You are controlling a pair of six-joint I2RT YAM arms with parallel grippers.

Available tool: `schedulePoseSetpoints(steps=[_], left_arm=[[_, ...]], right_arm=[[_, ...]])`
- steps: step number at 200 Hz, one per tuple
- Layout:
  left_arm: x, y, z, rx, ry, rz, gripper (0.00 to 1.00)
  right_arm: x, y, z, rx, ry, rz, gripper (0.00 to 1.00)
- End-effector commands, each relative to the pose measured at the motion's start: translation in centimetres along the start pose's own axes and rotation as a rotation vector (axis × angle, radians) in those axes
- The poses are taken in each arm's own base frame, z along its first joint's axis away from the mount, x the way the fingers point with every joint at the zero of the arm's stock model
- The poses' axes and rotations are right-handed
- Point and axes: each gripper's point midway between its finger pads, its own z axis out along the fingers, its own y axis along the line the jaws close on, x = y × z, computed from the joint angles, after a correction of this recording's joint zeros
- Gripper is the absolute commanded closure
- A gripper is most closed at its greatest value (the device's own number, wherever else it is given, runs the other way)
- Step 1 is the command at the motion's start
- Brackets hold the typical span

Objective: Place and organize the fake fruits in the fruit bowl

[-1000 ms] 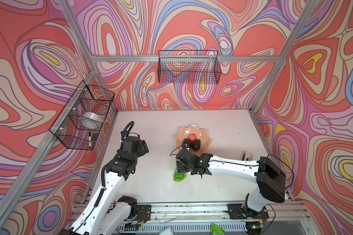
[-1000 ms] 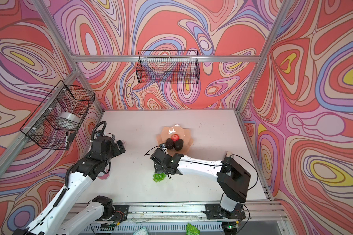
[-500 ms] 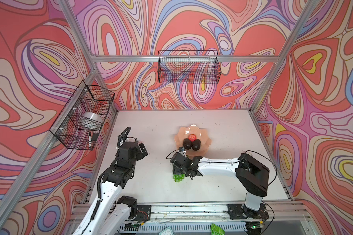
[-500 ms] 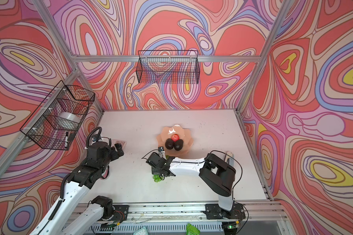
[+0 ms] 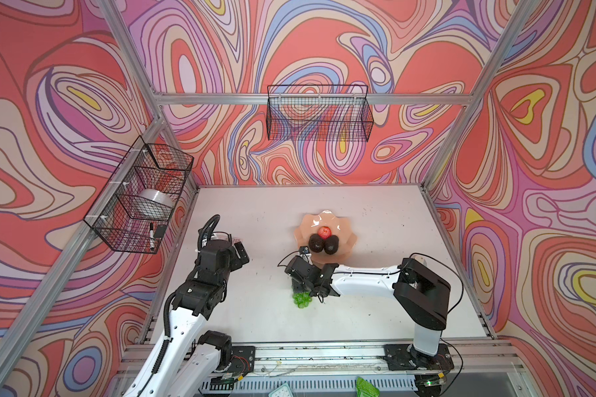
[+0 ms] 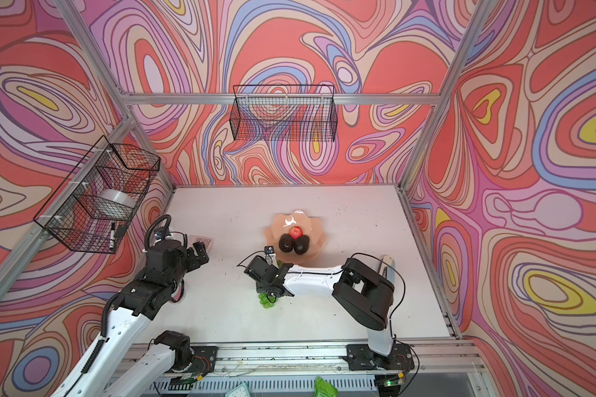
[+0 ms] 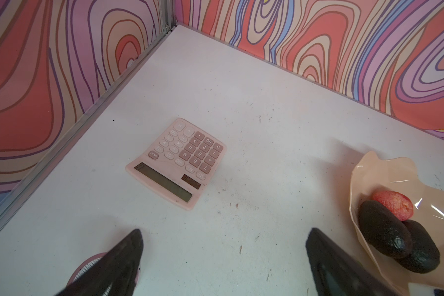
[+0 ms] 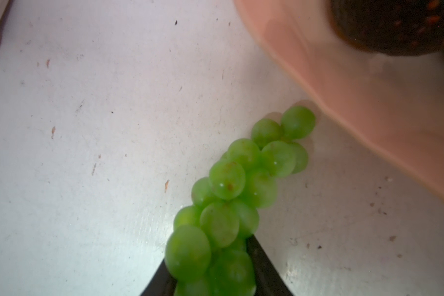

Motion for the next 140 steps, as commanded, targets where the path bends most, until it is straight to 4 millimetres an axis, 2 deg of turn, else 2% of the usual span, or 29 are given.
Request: schedulePoseSetpoints(steps=[1, 79, 82, 86, 140], left_arm=[[0.1, 0.3, 0.2, -0.012, -0.002, -0.007, 0.00], [0.1, 0.4, 0.1, -0.015, -0.005, -0.005, 0.00], [0.1, 0.4, 0.1, -0.015, -0.003, -0.004, 0.00], [0.1, 0.4, 0.1, -0.014, -0.004, -0.004, 0.00], [0.1, 0.5, 0.0, -0.015, -0.005, -0.006, 0.00]], right_arm=[[-0.5, 1.1, -1.0, -0.047, -0.022, -0.015, 0.68], [-2.7, 3.2, -3.7, -0.152, -0.083, -0.021, 0.83], [-3.5, 3.6, -4.8, -0.174, -0.103, -0.016, 0.83], [-3.8, 3.7, -5.2, -0.181, -0.113, -0.018, 0.84], [-7.1, 4.5, -9.5, -0.223, -0.212, -0.016, 0.87]])
